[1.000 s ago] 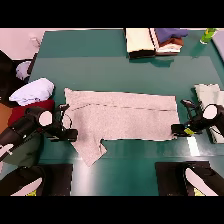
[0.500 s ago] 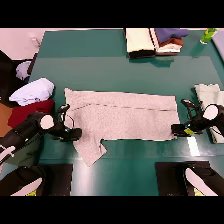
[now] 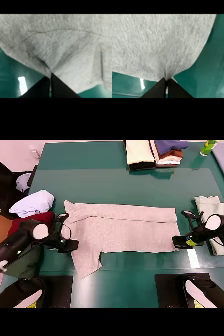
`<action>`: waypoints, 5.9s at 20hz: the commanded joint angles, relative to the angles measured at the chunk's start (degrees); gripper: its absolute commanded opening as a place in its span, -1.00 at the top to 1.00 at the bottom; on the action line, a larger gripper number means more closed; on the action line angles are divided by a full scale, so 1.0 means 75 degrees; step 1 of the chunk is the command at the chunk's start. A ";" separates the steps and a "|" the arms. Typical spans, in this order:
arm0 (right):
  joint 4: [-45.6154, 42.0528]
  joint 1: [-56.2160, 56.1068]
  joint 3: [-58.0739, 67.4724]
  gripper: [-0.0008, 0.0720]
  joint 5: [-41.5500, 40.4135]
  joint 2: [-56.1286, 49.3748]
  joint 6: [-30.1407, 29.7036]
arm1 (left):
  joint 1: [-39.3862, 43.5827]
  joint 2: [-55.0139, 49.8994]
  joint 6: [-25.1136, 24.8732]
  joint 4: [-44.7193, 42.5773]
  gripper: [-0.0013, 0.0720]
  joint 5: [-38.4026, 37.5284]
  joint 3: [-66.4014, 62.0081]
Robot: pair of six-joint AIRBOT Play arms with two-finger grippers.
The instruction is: Fold the shirts.
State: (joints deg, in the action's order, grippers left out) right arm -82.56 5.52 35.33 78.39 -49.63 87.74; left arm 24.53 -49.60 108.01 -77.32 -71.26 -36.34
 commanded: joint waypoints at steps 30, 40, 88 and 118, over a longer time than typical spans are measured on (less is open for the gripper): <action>0.1064 0.0026 0.6298 -0.28 -0.0621 -0.5566 -0.0207 | -0.1105 -0.3054 -0.1262 -0.1696 -0.15 0.3302 -0.3077; 0.1072 0.1180 0.4430 -0.68 -0.0283 -0.4741 -0.0656 | -0.1102 -0.3051 -0.1274 -0.0804 0.90 0.2224 -0.3695; 0.2043 -0.4398 0.9020 0.94 0.0003 -0.4240 0.0562 | -0.0254 -0.4572 -0.1813 -0.1154 0.90 0.1329 -0.7198; 0.2690 -0.3958 0.4517 -0.85 -0.3069 -0.4966 0.1218 | -0.2139 -0.1661 -0.2075 -0.1361 0.90 0.0443 -0.7175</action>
State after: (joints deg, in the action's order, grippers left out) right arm -67.77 -24.93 73.14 61.82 -87.53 96.40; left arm 8.54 -62.04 92.49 -88.79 -68.49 -90.17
